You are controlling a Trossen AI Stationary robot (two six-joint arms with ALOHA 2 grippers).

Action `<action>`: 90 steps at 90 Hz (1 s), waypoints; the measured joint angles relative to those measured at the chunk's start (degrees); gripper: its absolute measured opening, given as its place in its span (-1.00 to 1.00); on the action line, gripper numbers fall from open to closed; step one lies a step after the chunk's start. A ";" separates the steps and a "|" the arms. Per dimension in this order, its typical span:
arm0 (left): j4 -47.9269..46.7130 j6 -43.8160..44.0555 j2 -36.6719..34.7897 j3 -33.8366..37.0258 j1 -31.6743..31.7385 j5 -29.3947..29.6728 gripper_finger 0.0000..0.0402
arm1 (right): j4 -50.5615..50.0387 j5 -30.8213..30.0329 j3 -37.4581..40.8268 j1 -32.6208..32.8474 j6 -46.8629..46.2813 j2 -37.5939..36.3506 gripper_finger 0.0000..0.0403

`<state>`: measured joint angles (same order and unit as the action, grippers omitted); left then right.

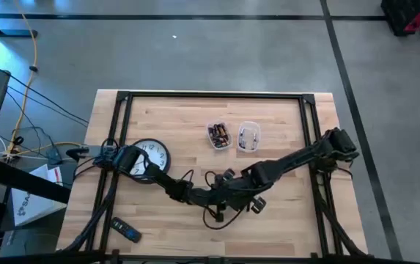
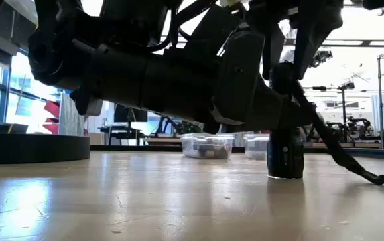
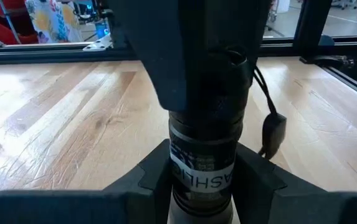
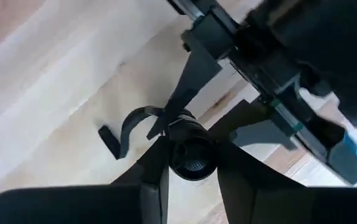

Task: Insert battery
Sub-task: Close the lid of the black flashlight

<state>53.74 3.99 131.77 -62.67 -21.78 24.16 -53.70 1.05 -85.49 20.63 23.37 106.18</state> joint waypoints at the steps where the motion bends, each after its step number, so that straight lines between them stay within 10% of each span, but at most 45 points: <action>1: 0.00 0.01 0.00 0.00 0.00 0.01 -0.48 | 0.01 0.01 0.00 -0.01 -0.79 0.00 -0.63; 90: 0.21 1.72 0.01 0.06 0.07 1.70 -0.48 | 0.47 -9.11 0.00 2.67 -100.14 0.69 -0.60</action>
<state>53.95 5.71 131.79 -62.61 -21.71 25.85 -53.23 -8.06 -85.49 23.30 -76.77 106.87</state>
